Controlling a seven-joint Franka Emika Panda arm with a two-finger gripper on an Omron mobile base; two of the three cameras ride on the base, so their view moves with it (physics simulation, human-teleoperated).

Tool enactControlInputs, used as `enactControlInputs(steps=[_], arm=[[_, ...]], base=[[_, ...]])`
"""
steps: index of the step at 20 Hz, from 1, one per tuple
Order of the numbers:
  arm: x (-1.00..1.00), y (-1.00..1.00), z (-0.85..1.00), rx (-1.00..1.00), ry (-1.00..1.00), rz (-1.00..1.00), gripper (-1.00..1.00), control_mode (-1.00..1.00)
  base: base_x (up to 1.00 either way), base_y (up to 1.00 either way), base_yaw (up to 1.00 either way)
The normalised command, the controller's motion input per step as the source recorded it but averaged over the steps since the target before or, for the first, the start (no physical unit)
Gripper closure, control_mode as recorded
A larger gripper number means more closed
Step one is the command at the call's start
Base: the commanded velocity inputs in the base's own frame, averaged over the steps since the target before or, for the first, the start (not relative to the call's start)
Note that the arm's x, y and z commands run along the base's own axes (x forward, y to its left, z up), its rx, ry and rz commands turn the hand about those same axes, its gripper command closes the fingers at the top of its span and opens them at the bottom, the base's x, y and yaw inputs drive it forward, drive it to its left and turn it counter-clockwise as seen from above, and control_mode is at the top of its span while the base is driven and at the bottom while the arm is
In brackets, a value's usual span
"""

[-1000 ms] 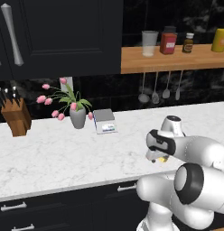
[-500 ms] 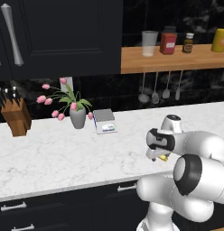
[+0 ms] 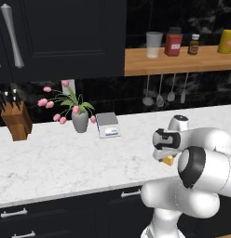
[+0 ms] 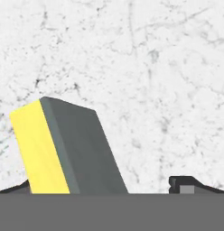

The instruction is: Pick up the sponge from the counter and clean the cutting board by briefly scrubbing or pressing down on the cutting board. Once finished, release the sponge.

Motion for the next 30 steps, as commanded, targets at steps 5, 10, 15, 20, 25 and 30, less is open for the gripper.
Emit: enactControlInputs(steps=[5,10,15,20,25,30], arm=[[0.02,0.05,-0.23,-0.02,0.0,0.01,-1.0,-1.0],[0.0,0.29,-0.28,-0.08,0.0,0.03,1.0,-1.0],[0.0,0.27,-0.18,-0.06,0.0,0.04,1.0,-1.0],[-0.06,0.0,0.02,0.0,-0.03,0.0,1.0,-1.0],[-0.79,0.02,0.37,0.0,-0.22,0.02,1.0,-1.0],[-0.51,0.15,0.45,0.0,-0.16,0.06,1.0,-1.0]], base=[[0.0,0.0,0.0],[0.0,0.0,0.0],[0.0,0.0,0.0],[0.0,0.0,0.0],[0.0,0.0,0.0],[0.0,0.0,0.0]])
